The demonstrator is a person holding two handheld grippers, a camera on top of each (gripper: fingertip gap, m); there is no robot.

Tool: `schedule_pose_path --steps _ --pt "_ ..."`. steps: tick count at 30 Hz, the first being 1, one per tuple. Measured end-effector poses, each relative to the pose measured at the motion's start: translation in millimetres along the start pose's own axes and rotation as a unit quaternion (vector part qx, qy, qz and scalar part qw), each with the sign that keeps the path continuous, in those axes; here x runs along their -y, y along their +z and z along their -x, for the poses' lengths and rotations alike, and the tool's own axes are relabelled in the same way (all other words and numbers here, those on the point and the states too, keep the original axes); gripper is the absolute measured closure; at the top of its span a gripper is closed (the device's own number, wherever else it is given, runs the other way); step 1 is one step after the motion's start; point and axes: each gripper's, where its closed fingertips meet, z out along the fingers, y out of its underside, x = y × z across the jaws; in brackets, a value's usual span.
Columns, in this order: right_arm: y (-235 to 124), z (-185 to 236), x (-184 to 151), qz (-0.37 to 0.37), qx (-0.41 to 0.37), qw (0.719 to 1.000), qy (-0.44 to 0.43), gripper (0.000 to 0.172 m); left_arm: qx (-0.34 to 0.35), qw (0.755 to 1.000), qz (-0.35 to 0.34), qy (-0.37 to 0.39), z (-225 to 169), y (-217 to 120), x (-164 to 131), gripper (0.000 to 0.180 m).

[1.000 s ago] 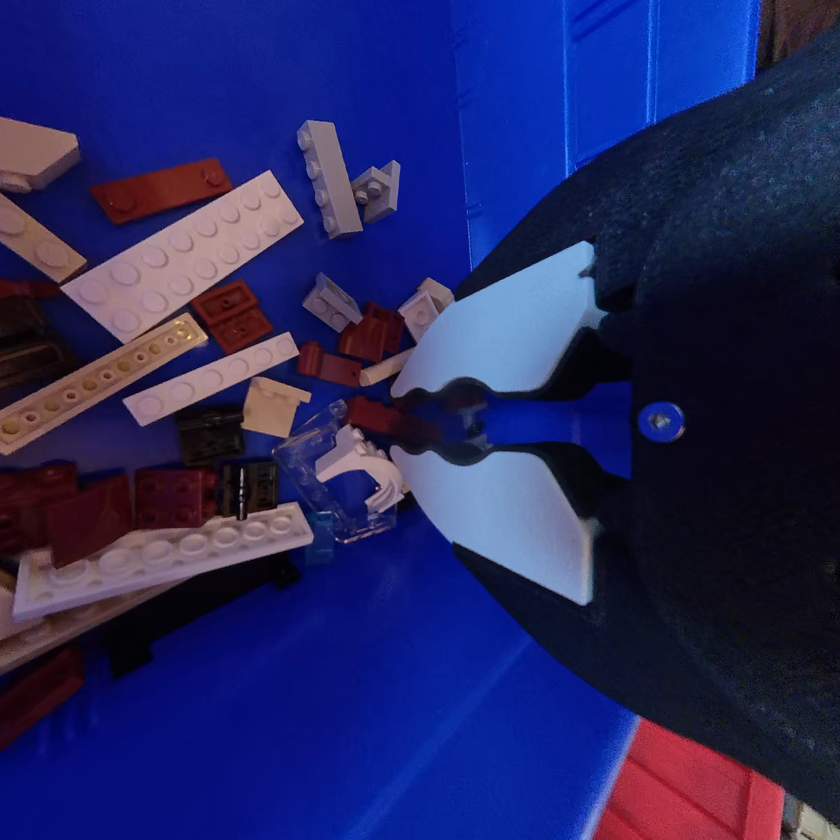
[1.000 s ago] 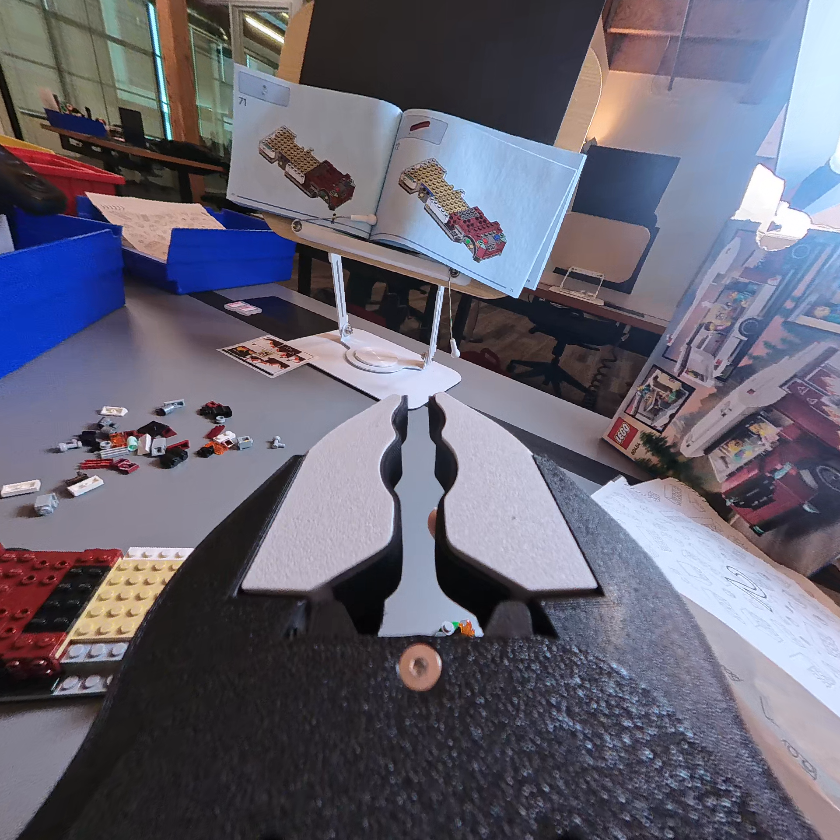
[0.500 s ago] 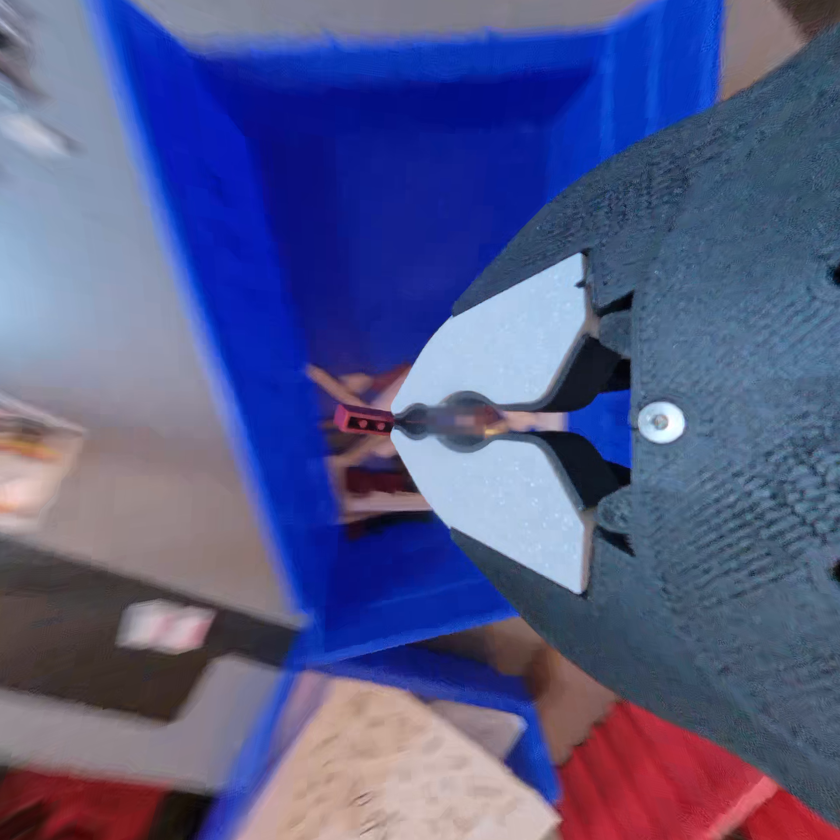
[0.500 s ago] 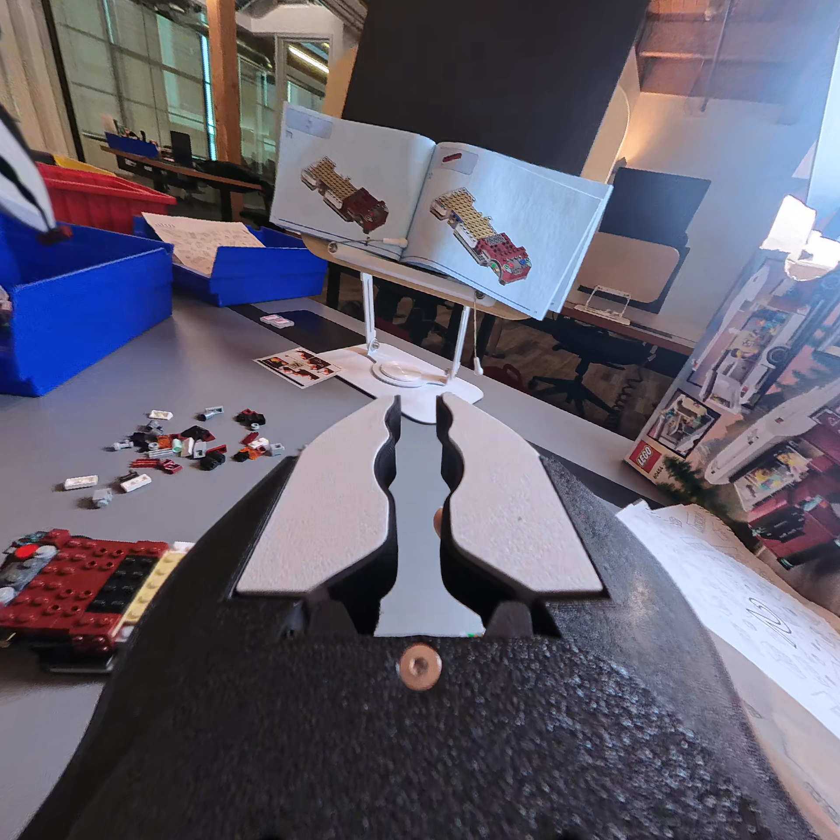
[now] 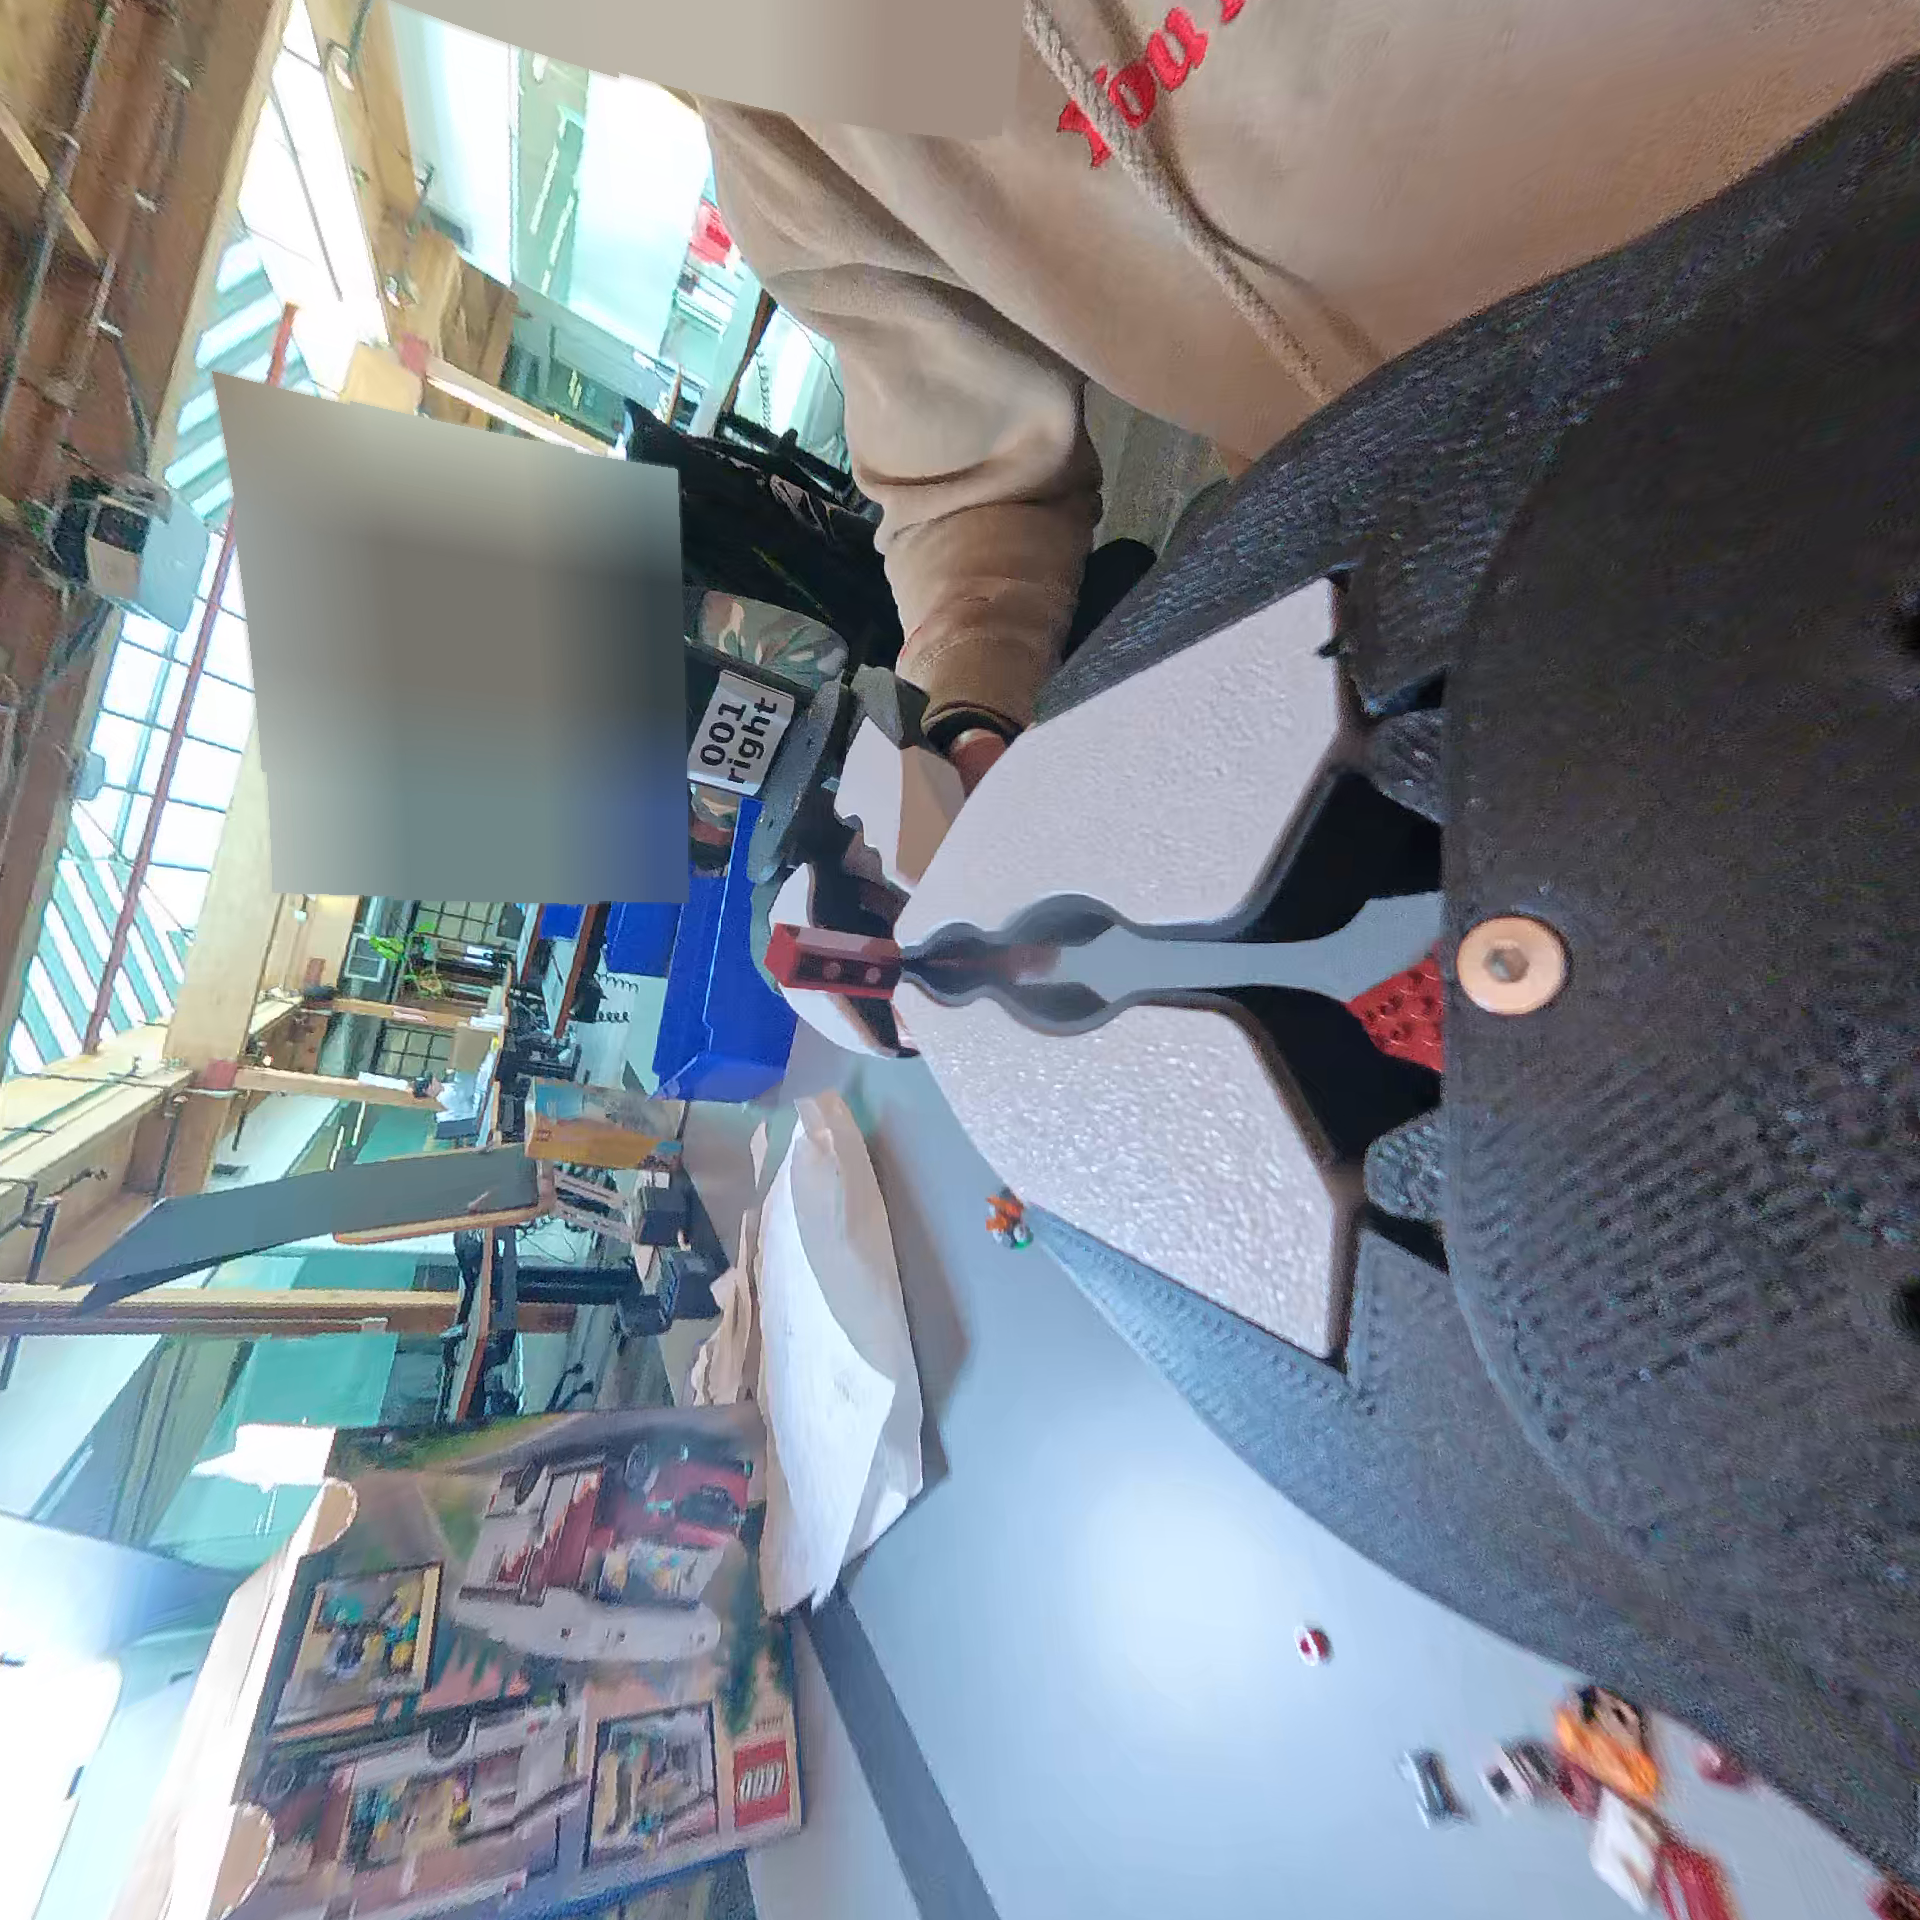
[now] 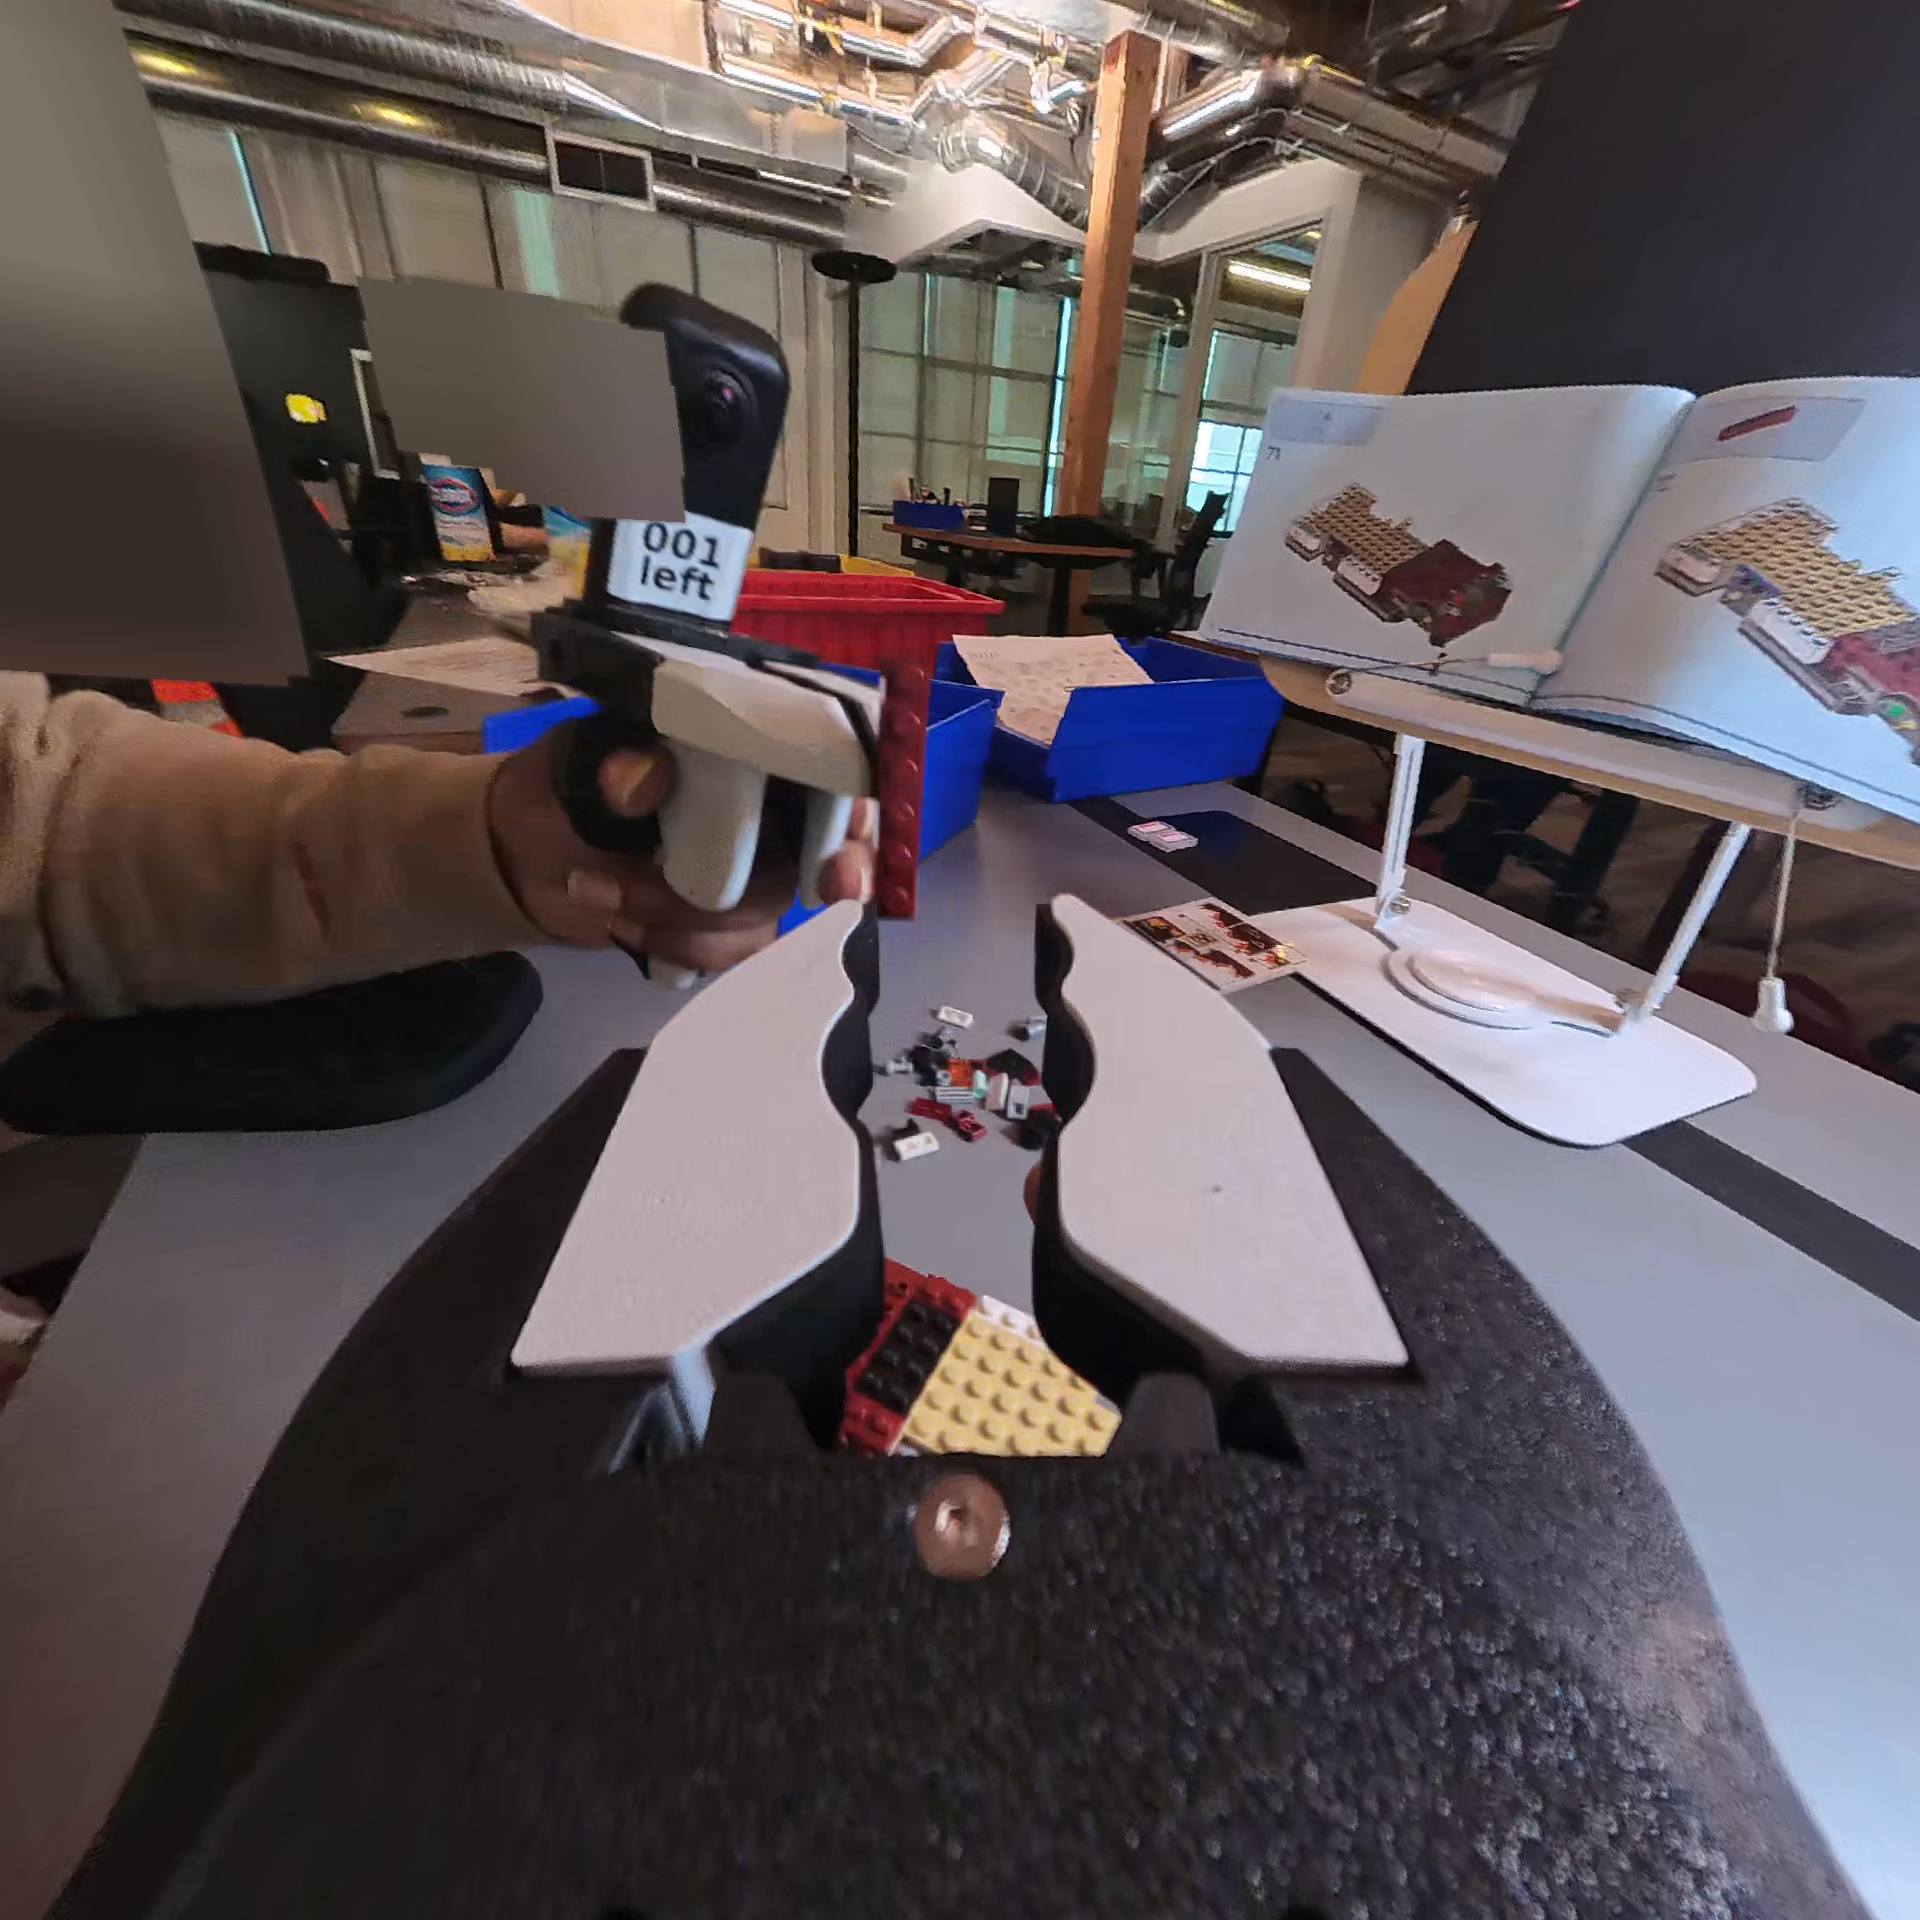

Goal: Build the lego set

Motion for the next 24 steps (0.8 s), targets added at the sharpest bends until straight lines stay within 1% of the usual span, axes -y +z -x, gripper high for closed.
schedule_pose_path --steps 1,2,3,4,6,7,8,9,11,12,14,16,17,19,21,23,24 --pt "0.3 3.4 -0.3 0.002 0.008 1.0 0.002 0.144 -0.005 1.0 -0.003 -0.003 -1.7 7.3 -5.2 0.18" --pt "0.0 5.3 -0.8 0.004 0.012 1.0 0.003 0.149 -0.009 1.0 0.004 -0.004 -3.1 13.0 -11.8 0.18" --pt "-0.4 6.5 -2.0 0.008 0.015 1.0 0.002 0.16 -0.015 1.0 0.011 -0.011 -4.5 16.9 -17.2 0.179" --pt "-0.8 6.8 -3.7 0.013 0.017 1.0 0.002 0.163 -0.017 1.0 0.004 -0.021 -3.8 17.3 -17.6 0.18" --pt "-0.6 6.3 -9.6 0.042 0.025 0.999 0.007 0.164 -0.019 0.999 0.013 -0.04 -1.9 16.2 -22.6 0.179" --pt "-0.9 4.8 -13.0 0.062 0.029 0.998 0.005 0.163 -0.011 0.999 0.019 -0.043 0.6 14.9 -25.6 0.179" --pt "-2.4 2.1 -17.6 0.092 0.033 0.995 -0.004 0.164 0.005 0.999 0.027 -0.04 5.1 12.2 -28.2 0.175" --pt "-6.4 -2.6 -23.7 0.135 0.036 0.99 -0.022 0.163 0.019 0.998 0.044 -0.03 8.9 8.4 -32.6 0.168" --pt "-22.2 -26.2 -30.2 0.212 0.004 0.975 -0.073 0.164 0.061 0.993 0.097 0.006 17.7 -2.5 -45.7 0.154" --pt "-33.6 -35.7 -36.1 0.259 0.001 0.962 -0.088 0.164 0.083 0.989 0.122 0.025 21.7 -9.4 -52.6 0.149" --pt "-61.4 -48.8 -57.3 0.369 0.016 0.925 -0.092 0.163 0.119 0.977 0.166 0.052 26.9 -23.7 -67.9 0.142" --pt "-87.0 -52.6 -82.6 0.458 0.042 0.884 -0.081 0.164 0.137 0.968 0.203 0.058 27.8 -35.7 -86.4 0.137" --pt "-95.3 -52.3 -95.0 0.488 0.051 0.868 -0.076 0.164 0.14 0.964 0.219 0.055 27.3 -40.4 -96.1 0.136" --pt "-106.3 -44.2 -121.2 0.54 0.074 0.836 -0.061 0.164 0.146 0.957 0.244 0.053 28.1 -47.4 -114.1 0.13" --pt "-111.8 -34.7 -144.0 0.578 0.094 0.808 -0.066 0.164 0.145 0.95 0.272 0.051 29.6 -51.2 -129.9 0.124" --pt "-113.8 -28.1 -159.5 0.599 0.107 0.789 -0.079 0.164 0.132 0.944 0.297 0.049 27.2 -51.5 -140.8 0.117" --pt "-113.2 -26.2 -162.5 0.602 0.11 0.787 -0.079 0.163 0.13 0.941 0.307 0.053 26.9 -51.6 -144.0 0.116"
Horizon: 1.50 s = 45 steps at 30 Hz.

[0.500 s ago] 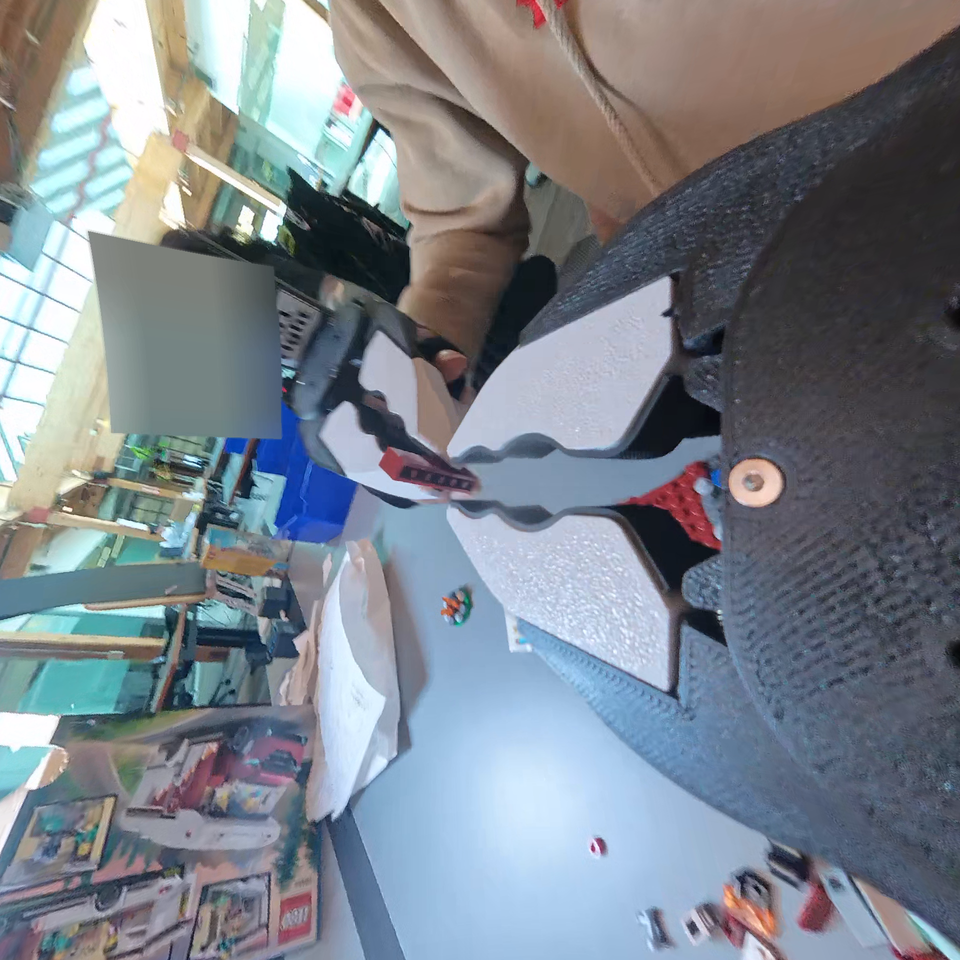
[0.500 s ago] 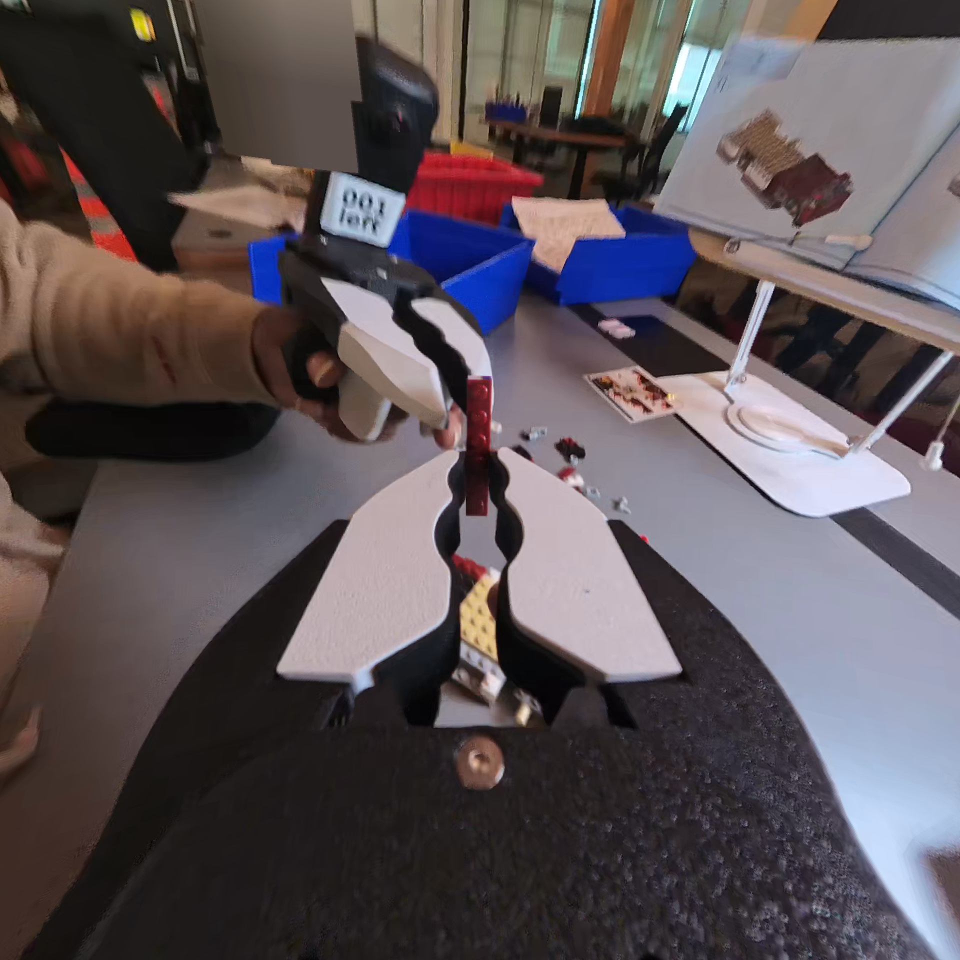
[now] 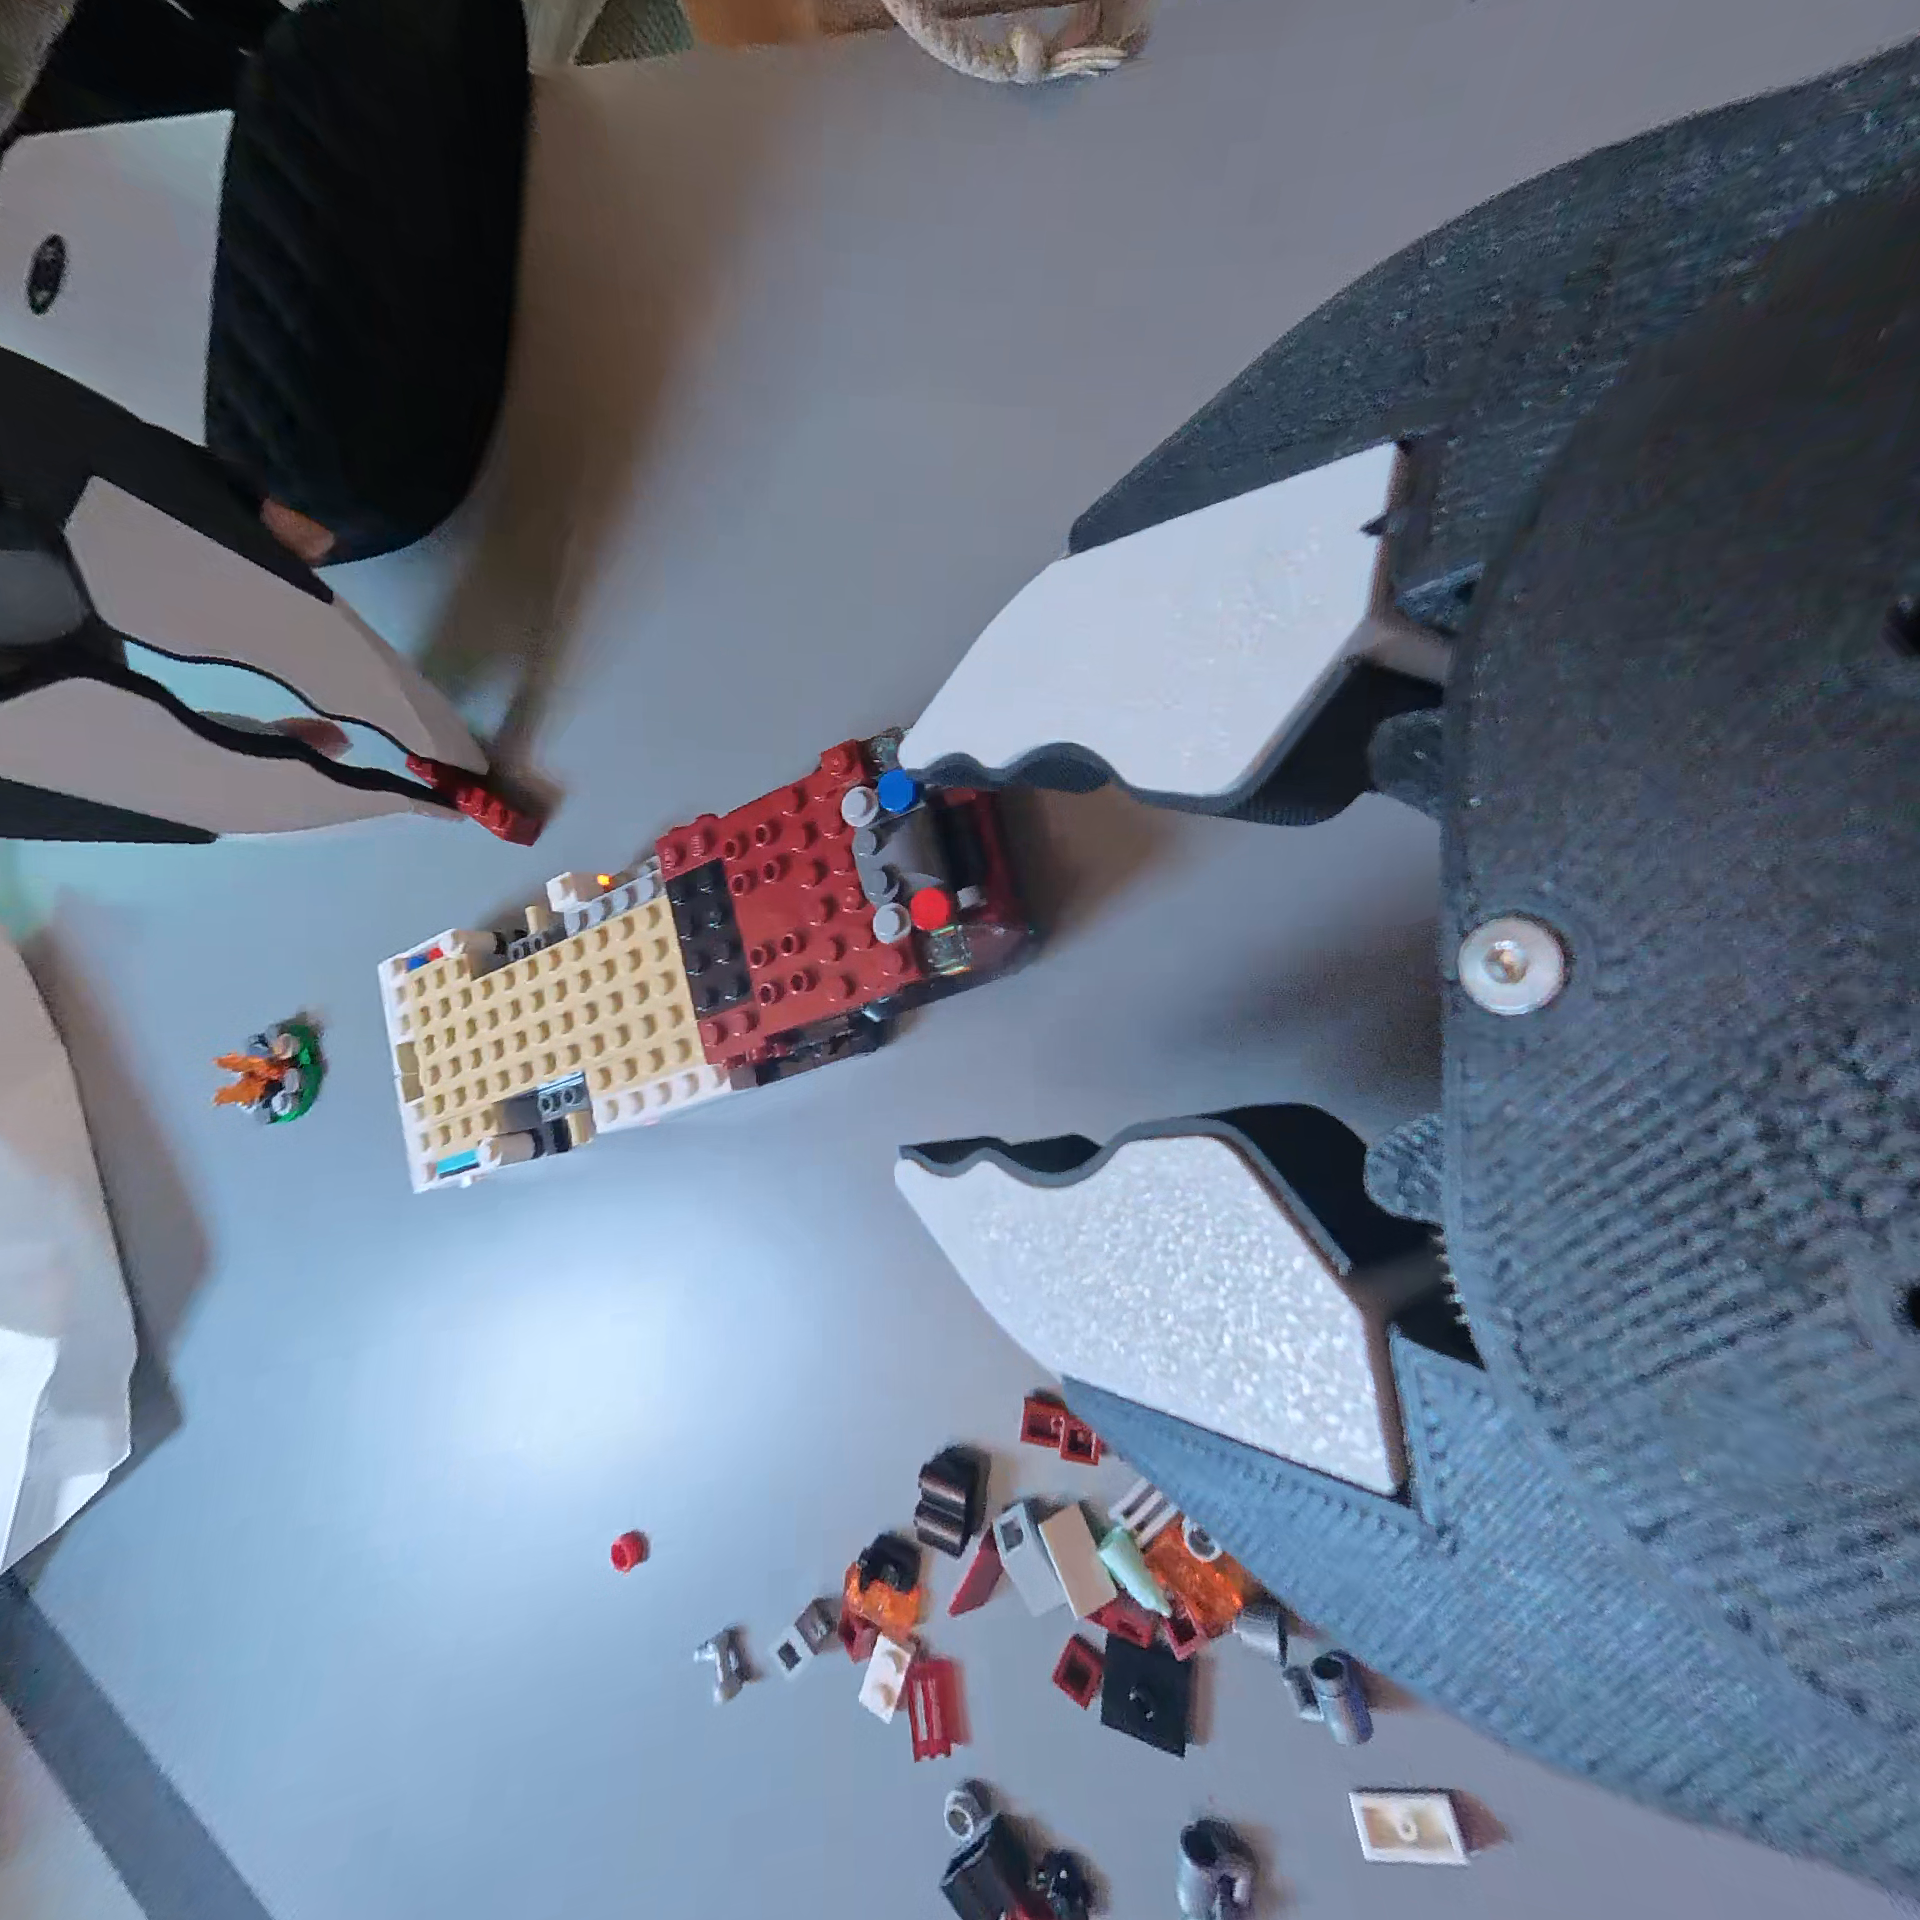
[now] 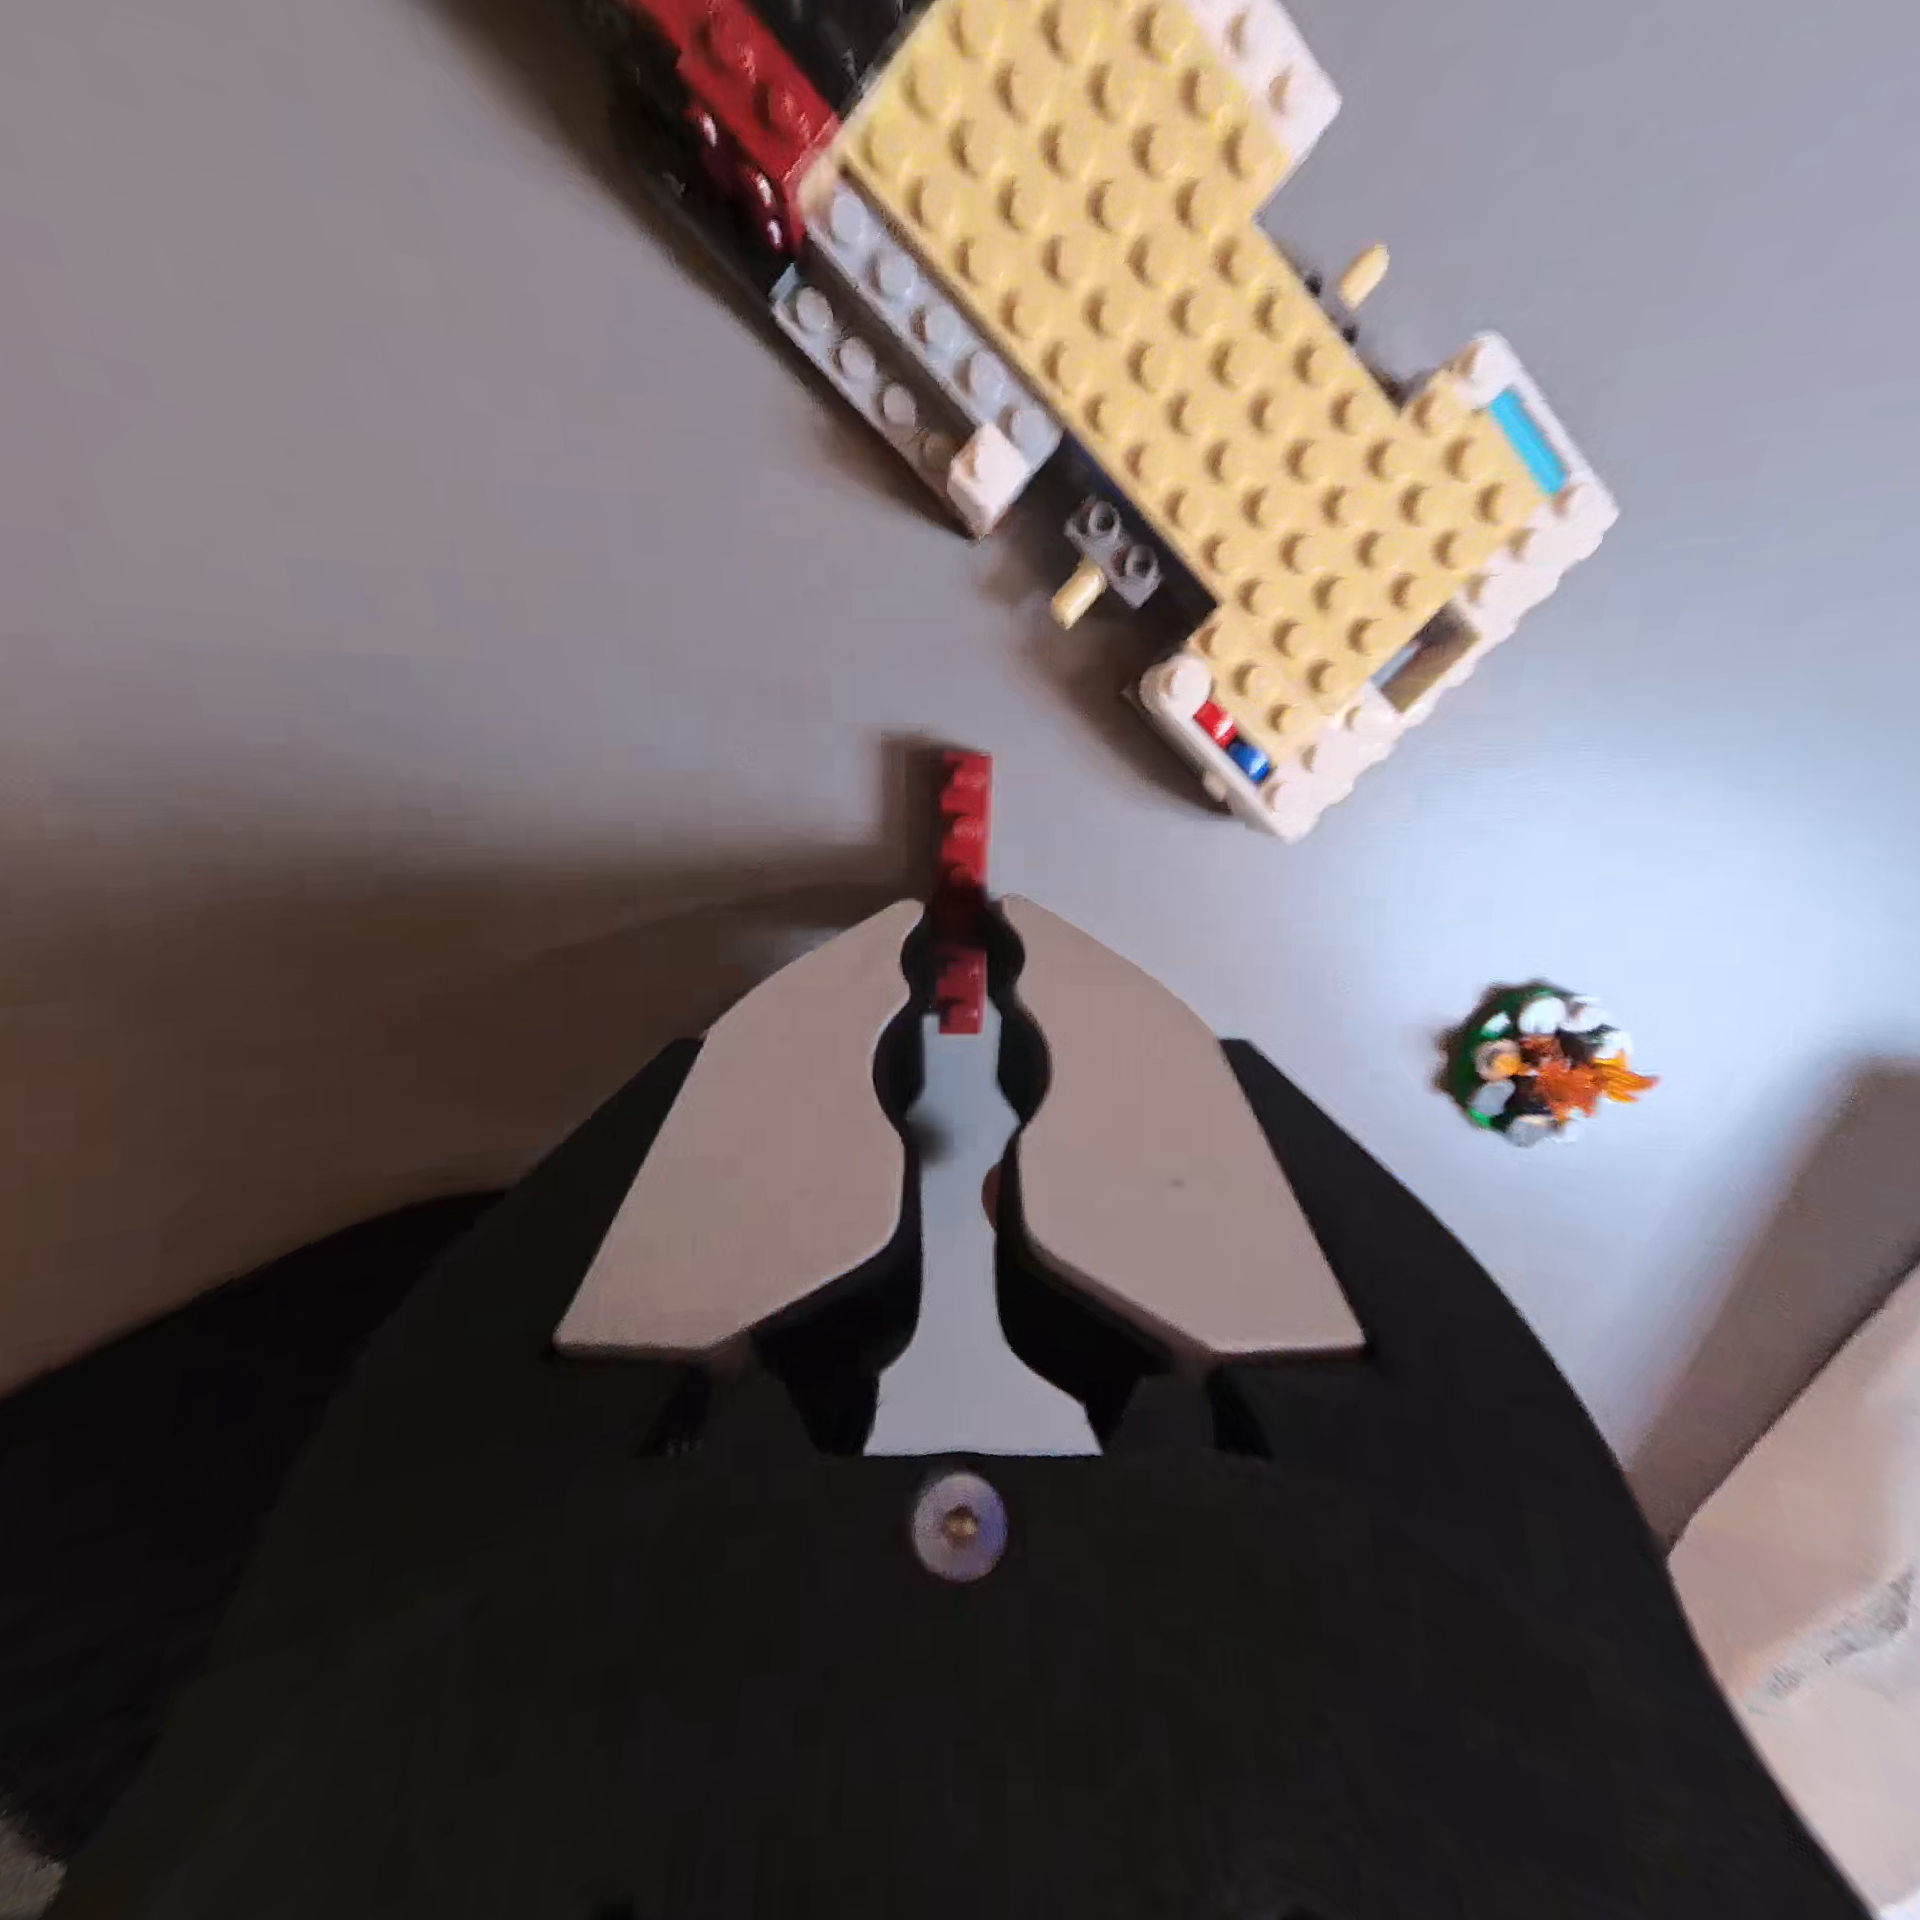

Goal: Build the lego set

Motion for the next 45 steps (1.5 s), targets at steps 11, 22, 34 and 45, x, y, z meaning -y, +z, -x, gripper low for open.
schedule_pose_path --steps 11,22,34,45 --pt "-48.1 -37.4 52.1 -0.174 -0.06 0.982 0.05 0.144 0.029 0.997 -0.076 -0.003 8.6 -8.7 17.6 0.123" --pt "-176.3 -194.8 175.3 -0.522 -0.296 0.789 0.128 0.148 0.18 0.962 -0.204 -0.011 57.0 -54.0 42.4 0.138" --pt "-188.0 -301.9 281.4 -0.567 -0.334 0.74 0.139 0.171 0.189 0.966 -0.178 0.005 61.6 -43.4 30.4 0.142" --pt "-163.6 -331.3 273.8 -0.541 -0.333 0.756 0.158 0.17 0.184 0.966 -0.181 0.003 63.1 -44.0 30.8 0.146"
